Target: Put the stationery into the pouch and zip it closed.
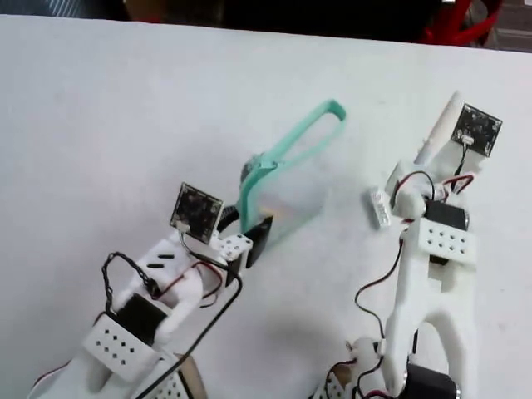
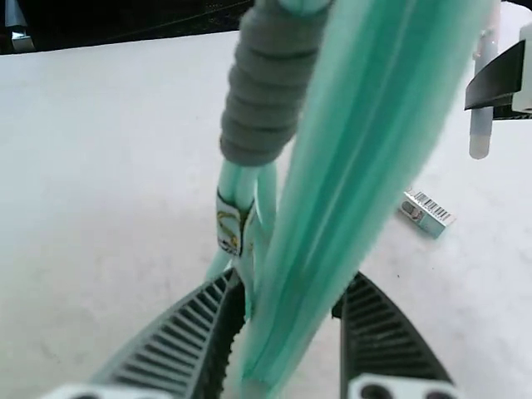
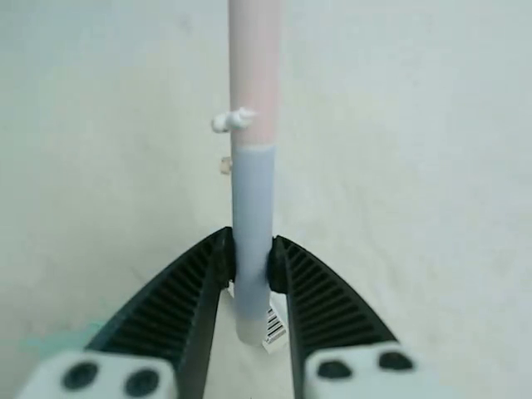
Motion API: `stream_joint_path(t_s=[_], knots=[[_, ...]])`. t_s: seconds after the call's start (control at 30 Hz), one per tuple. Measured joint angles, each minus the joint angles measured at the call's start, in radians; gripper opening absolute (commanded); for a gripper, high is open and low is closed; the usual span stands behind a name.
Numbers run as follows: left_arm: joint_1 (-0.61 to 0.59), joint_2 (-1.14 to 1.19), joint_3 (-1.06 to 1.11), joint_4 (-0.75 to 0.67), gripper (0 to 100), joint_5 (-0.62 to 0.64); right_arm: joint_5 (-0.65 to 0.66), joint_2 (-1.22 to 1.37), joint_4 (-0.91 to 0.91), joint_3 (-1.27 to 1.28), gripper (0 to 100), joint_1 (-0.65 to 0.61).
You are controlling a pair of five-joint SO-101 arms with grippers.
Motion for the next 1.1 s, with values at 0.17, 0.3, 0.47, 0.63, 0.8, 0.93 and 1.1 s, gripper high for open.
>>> stream_joint_path(t_s=[0.17, 0.3, 0.47, 0.63, 0.8, 0.93, 1.1], knots=[[0.000, 0.000, 0.002, 0.000, 18, 0.000, 0.000, -0.071, 0.068, -0.041, 1.8, -0.043], [0.000, 0.000, 0.002, 0.000, 18, 0.000, 0.000, -0.207, 0.222, -0.196, 1.8, -0.126], [0.000, 0.000, 0.015, 0.000, 18, 0.000, 0.000, -0.353, 0.307, -0.423, 1.8, -0.324], [0.000, 0.000, 0.015, 0.000, 18, 0.000, 0.000, -0.381, 0.275, -0.502, 1.8, -0.456], [0.000, 0.000, 0.015, 0.000, 18, 0.000, 0.000, -0.382, 0.158, -0.454, 1.8, -0.462], [0.000, 0.000, 0.015, 0.000, 18, 0.000, 0.000, -0.384, 0.124, -0.361, 1.8, -0.470], [0.000, 0.000, 0.015, 0.000, 18, 0.000, 0.000, -0.382, 0.018, -0.239, 1.8, -0.480]])
